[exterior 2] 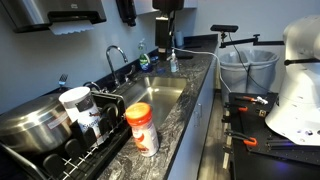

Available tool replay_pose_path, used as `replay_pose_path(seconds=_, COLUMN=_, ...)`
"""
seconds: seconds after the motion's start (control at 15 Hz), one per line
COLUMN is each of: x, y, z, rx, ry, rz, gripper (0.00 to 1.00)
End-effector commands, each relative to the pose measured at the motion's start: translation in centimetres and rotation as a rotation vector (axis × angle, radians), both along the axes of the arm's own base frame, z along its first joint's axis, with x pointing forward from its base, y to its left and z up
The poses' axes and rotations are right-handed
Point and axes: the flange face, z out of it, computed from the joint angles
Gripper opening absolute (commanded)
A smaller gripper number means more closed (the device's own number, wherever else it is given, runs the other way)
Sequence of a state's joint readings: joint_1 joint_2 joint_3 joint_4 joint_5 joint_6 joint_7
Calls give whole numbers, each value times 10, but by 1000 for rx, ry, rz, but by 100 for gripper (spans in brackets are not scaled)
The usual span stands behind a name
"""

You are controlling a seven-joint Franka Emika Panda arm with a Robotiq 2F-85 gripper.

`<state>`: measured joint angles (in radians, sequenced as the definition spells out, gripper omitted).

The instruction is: Remove the white bottle from the dish rack

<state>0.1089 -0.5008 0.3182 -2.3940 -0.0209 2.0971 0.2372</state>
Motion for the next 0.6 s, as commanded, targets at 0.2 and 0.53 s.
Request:
replay_pose_path(seconds=0.2, x=0, y=0, z=1, rx=0, ry=1, rz=0, gripper=100)
replay_pose_path(seconds=0.53, x=4, y=12, z=-4, rx=44, ry=4, rz=-34, gripper=100)
